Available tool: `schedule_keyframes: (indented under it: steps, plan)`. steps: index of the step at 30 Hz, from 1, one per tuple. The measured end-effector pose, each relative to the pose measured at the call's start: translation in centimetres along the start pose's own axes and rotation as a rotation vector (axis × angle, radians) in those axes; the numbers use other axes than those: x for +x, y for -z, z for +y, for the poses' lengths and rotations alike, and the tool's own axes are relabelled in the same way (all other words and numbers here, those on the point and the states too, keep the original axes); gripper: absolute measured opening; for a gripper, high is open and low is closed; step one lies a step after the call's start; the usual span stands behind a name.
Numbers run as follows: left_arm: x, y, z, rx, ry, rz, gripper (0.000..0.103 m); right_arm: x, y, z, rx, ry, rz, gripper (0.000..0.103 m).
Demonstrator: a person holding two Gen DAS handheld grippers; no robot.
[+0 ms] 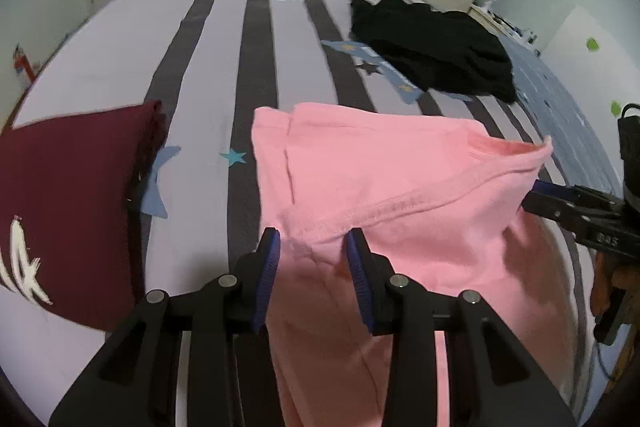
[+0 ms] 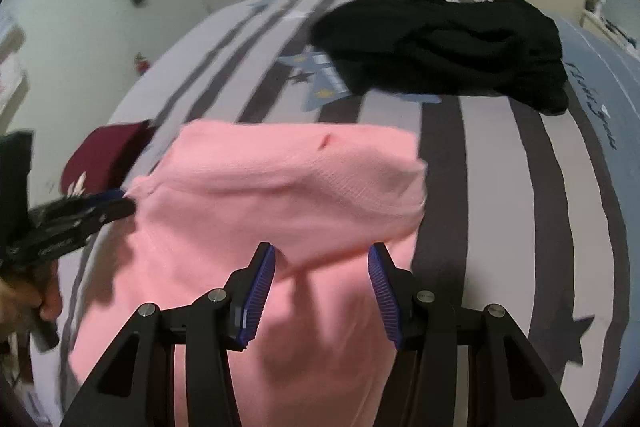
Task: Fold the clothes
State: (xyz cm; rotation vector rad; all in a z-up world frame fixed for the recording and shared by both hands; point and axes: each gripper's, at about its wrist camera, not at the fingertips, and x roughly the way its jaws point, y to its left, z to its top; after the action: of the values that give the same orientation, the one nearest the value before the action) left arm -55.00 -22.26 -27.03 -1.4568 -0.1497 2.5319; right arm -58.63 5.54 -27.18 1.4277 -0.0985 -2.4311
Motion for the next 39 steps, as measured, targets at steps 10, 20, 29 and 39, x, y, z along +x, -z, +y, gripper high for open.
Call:
schedule_keyframes:
  steps: [10, 20, 29, 39]
  plan:
    - [1.7, 0.0, -0.5, 0.119, -0.068, 0.019, 0.021, 5.0, -3.8, -0.9, 0.063, 0.014, 0.056, 0.045]
    - [-0.2, 0.6, 0.5, 0.068, -0.093, -0.043, 0.019, 5.0, -6.0, -1.9, 0.059, -0.014, 0.004, 0.044]
    - [-2.9, -1.3, -1.4, 0.087, 0.026, -0.130, 0.019, -1.1, -1.1, -3.5, 0.080, 0.011, -0.100, 0.044]
    - [3.0, 1.9, -1.3, 0.121, -0.046, -0.014, 0.002, 1.6, 1.5, -0.3, 0.048, -0.005, -0.047, 0.044]
